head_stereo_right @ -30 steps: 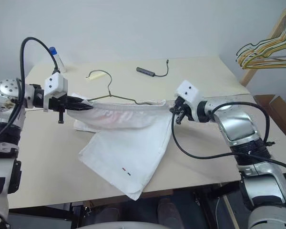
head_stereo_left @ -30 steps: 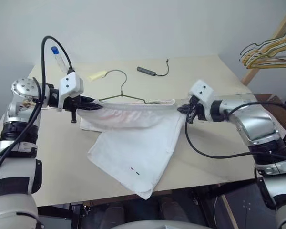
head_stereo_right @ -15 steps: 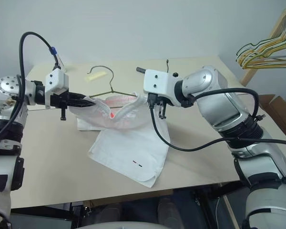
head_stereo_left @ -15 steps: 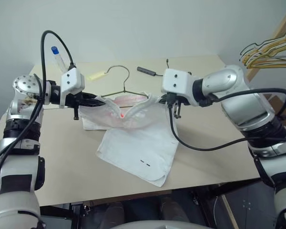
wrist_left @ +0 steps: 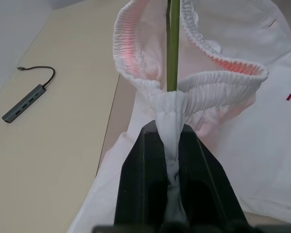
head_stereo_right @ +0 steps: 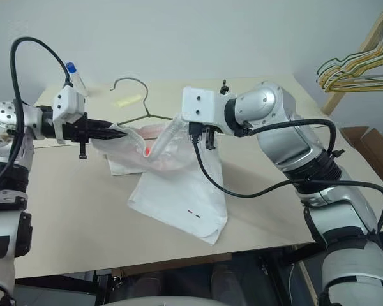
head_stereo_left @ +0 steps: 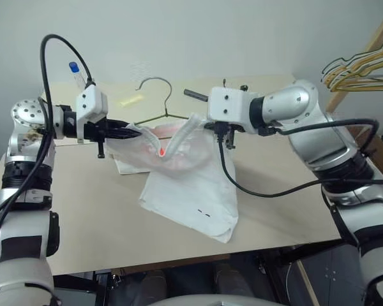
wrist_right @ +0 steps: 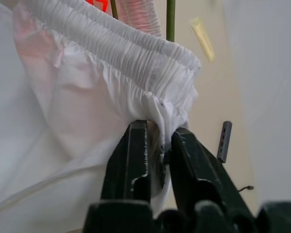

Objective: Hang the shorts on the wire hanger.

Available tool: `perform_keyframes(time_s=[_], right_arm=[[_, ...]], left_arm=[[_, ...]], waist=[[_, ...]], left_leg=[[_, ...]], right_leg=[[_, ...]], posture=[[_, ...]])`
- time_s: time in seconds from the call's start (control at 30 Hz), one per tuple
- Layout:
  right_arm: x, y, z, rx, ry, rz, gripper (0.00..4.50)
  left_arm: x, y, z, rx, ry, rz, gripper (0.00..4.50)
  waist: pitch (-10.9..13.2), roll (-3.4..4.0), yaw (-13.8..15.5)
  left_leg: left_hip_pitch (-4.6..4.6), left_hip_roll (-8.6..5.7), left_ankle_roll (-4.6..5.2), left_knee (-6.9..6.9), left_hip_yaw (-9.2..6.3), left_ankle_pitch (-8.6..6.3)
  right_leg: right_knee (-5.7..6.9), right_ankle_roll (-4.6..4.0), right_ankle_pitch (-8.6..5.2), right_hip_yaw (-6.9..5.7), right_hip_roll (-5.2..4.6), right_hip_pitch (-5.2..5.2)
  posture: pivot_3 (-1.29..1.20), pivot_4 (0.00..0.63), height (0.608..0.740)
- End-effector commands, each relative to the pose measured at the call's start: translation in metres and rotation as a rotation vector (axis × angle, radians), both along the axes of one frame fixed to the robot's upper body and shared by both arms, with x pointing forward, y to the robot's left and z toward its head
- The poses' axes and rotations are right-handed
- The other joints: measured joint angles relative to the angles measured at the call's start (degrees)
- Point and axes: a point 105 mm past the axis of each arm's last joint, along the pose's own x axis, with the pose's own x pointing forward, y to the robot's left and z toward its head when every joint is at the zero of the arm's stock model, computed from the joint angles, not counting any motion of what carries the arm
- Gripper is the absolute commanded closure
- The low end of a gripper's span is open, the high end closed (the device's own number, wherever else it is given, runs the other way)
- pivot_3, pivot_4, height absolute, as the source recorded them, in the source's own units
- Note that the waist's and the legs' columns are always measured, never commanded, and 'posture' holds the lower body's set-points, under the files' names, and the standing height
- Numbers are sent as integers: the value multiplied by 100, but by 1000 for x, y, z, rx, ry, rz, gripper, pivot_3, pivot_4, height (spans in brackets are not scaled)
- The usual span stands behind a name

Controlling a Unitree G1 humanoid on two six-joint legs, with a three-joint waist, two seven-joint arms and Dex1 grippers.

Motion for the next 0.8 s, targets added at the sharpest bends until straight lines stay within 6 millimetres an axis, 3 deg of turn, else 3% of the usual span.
perform_keyframes(time_s=[0.03,0.13,0.33,0.57,0.7,0.8], right_arm=[[-1,-4,11,43,-35,8,2361],[4,-9,2,44,-5,-19,1282],[-4,-13,-6,118,134,9,1282],[-3,-14,5,322,333,-18,1282],[-4,-13,6,349,390,-6,1282],[-6,-11,8,382,432,2,1823]], left_arm=[[-3,-5,16,-39,-59,-28,4500],[-4,-6,15,-37,-56,-38,4500],[-4,-6,11,-22,-54,-36,4500],[-10,-9,9,4,-49,-90,4500],[-16,-14,14,-44,-28,-130,4500],[-16,-13,10,-33,-22,-123,4500]], waist=[[0,0,-4],[0,0,-6],[0,0,-7],[0,0,-9],[0,0,-8],[0,0,-7]], left_leg=[[0,0,0,0,0,0],[1,0,0,0,0,0],[1,0,0,0,0,0],[5,1,0,0,-2,0],[5,1,0,-1,-2,0],[5,1,0,-1,-3,0]], right_leg=[[0,0,0,0,0,0],[1,0,0,0,0,0],[0,-1,0,1,1,1],[1,-1,1,1,2,4],[1,-2,1,0,1,4],[1,-2,1,0,1,4]], posture=[[-14,0,740],[-16,0,740],[-16,0,740],[-13,0,740],[-12,0,740],[-11,0,740]])
